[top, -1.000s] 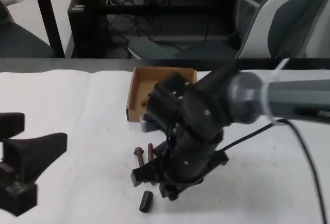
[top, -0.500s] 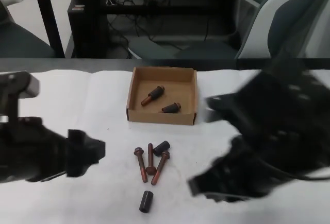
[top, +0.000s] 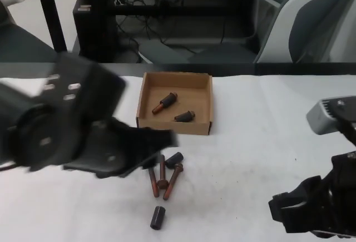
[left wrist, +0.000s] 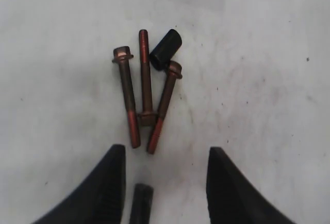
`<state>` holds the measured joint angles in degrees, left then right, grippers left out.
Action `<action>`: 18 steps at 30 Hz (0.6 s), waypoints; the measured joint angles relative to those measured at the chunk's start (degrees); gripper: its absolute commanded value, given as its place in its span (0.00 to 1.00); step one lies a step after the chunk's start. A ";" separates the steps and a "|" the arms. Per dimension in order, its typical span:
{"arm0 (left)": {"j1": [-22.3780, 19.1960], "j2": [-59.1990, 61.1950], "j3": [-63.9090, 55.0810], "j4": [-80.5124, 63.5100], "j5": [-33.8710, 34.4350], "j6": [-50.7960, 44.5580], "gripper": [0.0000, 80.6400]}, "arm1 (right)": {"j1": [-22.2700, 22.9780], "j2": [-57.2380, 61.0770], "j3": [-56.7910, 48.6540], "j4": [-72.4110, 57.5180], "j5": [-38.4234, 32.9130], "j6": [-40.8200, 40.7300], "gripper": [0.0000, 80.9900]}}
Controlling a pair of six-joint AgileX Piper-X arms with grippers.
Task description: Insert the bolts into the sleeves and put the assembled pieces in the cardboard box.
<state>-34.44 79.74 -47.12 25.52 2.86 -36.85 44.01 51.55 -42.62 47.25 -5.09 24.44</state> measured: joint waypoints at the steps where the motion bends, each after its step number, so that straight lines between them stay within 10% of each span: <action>1: -0.49 1.48 -0.94 0.81 -0.73 -0.51 0.61 | 0.00 -0.43 0.00 -0.02 0.00 0.00 0.01; 18: -1.55 19.97 -16.69 12.31 -6.23 -6.46 0.61 | 0.00 -1.84 0.00 0.32 -6.51 0.00 0.01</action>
<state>-35.99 99.71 -63.81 37.83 -3.38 -43.32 44.01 49.71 -42.62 47.57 -11.60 24.44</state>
